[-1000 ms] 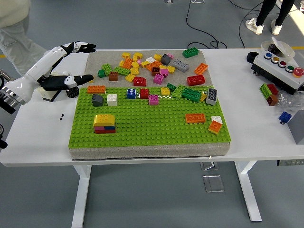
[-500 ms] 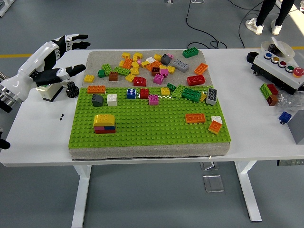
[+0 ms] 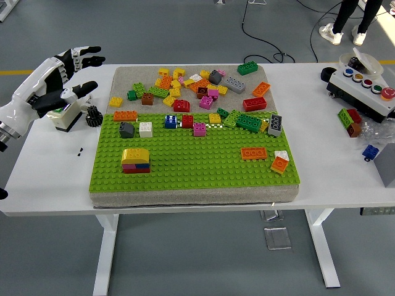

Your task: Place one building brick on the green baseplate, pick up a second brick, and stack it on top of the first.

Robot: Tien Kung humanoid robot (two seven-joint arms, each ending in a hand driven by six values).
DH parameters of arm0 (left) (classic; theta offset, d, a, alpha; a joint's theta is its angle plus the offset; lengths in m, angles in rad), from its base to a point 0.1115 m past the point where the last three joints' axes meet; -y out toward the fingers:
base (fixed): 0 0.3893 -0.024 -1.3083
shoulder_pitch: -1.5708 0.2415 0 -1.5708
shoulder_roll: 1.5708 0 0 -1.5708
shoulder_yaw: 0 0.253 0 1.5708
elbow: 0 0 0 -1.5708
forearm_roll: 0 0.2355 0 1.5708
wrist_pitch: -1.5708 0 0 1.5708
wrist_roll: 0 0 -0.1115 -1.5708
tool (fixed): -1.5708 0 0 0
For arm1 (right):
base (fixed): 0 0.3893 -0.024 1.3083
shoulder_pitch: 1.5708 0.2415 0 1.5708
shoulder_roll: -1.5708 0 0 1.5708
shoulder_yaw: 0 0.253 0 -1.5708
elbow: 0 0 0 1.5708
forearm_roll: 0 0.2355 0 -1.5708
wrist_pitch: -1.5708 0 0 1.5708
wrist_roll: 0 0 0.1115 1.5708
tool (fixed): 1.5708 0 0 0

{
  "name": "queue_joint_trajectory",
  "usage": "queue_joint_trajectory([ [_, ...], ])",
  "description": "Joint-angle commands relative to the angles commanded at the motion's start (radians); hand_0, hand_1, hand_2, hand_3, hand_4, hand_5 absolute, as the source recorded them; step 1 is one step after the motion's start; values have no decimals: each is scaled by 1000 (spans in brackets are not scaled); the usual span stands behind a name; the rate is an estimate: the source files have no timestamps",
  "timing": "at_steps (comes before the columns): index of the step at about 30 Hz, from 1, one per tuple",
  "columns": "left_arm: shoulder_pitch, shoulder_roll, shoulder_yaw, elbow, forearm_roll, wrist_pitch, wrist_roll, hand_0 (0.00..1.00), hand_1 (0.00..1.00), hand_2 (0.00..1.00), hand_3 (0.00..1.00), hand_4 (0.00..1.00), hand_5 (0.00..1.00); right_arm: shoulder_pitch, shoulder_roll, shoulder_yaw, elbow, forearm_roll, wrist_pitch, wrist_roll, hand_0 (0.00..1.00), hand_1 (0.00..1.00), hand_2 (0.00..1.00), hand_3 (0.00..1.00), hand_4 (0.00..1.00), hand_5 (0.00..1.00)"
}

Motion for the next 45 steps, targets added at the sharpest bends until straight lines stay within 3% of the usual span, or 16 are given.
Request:
queue_joint_trajectory([
  [2,7,-1,3,3,-2,2,3,961,879,866,895,994,620,-2,5,-5,0,-1,-7,3,740,657,710,598,921,508],
  [26,67,2,7,3,4,-3,17,974,879,866,889,982,623,-39,28,-7,0,-21,-19,13,739,659,710,596,917,503],
  [35,58,1,12,12,5,-2,15,976,879,866,890,990,646,-34,30,-4,0,-28,-19,18,738,659,710,596,915,500],
  [45,6,-15,12,34,7,3,19,977,879,864,888,992,659,-22,15,24,0,-32,-3,8,738,659,710,597,913,497],
])
